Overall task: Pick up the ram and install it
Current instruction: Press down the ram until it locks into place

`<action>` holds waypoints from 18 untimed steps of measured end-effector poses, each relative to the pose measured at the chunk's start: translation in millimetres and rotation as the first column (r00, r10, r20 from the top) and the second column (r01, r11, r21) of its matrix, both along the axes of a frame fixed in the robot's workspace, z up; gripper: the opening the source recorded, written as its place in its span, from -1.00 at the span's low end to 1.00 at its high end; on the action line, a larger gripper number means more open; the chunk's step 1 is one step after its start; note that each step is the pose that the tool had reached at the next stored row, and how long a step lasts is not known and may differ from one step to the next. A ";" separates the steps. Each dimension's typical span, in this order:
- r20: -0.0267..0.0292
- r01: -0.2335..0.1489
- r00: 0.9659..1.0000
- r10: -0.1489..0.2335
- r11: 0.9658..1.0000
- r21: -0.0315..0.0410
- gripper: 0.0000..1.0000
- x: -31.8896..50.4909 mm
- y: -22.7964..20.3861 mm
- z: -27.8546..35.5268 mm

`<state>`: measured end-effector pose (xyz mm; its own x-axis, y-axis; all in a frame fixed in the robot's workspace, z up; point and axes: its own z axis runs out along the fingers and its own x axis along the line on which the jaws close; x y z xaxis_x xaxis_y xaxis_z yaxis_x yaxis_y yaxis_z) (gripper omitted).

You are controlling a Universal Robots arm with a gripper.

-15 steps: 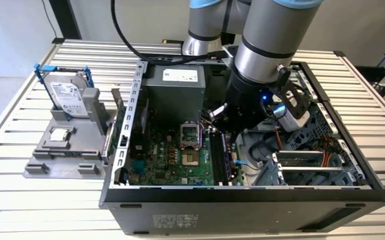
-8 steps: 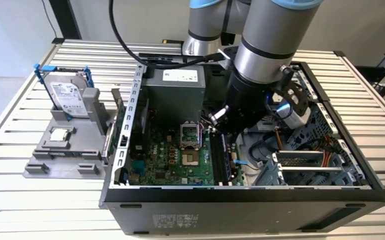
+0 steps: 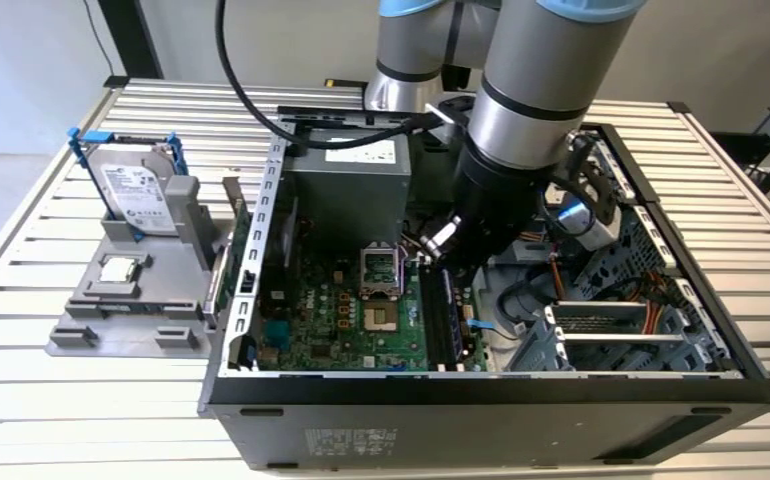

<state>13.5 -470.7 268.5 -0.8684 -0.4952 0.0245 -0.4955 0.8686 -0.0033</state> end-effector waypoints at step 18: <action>0.012 -0.291 0.957 0.291 0.957 -0.001 -1.00 0.0 1.9 -5.8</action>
